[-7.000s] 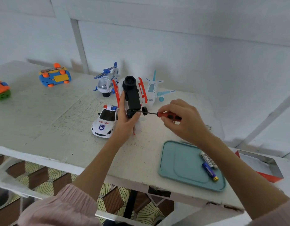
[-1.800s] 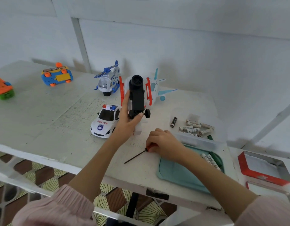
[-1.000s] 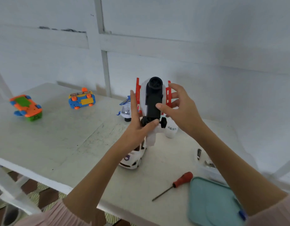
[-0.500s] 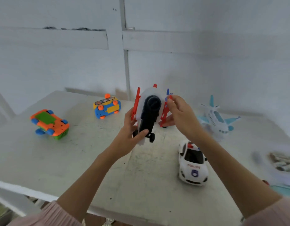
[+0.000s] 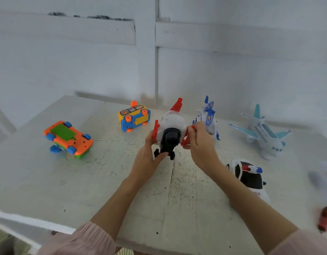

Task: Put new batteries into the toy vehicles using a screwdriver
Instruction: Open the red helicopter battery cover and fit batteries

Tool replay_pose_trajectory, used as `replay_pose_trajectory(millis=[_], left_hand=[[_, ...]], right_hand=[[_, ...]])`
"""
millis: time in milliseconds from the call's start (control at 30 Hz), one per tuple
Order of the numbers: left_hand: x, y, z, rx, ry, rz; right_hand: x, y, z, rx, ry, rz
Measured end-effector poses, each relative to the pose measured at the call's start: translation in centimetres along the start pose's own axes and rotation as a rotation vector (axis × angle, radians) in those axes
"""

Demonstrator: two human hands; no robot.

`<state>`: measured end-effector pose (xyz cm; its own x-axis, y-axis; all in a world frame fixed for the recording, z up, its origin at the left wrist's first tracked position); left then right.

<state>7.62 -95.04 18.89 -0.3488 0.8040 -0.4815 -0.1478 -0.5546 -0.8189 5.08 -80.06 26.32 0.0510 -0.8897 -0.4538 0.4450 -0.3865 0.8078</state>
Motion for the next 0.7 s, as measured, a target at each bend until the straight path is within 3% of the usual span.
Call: replay_pose_trajectory(millis=[167,233,333,500,700], left_hand=[[-1.2,0.7,-0.1,0.072,-0.183,0.176],[-1.3,1.7,-0.4,-0.06,-0.196,0.193],[-0.8,3.1,-1.1,-0.302,-0.174,0.068],[-0.7,2.6,-2.1,-0.363,-0.217,-0.223],[-0.2,2.2,-3.6,-0.43,-0.141,-0.593]], right_hand=[[0.8,-1.0,-0.4,-0.033,-0.042,-0.046],[1.0,-1.5,-0.6,-0.031,-0.059,-0.043],[1.0,-1.6,-1.1,-0.031,-0.085,-0.027],[1.0,-2.1,-1.8,-0.03,-0.086,-0.017],[1.1,-3.0,-2.5,-0.025,-0.087,0.04]])
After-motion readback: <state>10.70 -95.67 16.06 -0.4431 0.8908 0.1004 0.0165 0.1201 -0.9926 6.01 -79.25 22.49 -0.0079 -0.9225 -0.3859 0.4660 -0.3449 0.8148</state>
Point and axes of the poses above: each hand's wrist, its own z-axis towards the middle knuckle, its own x-axis out of the palm, y = z × x, the point moved 9 cm from there along z, towards the middle knuckle, and after that the axes turned 4 degrees about -x, right-handed, at the moved point
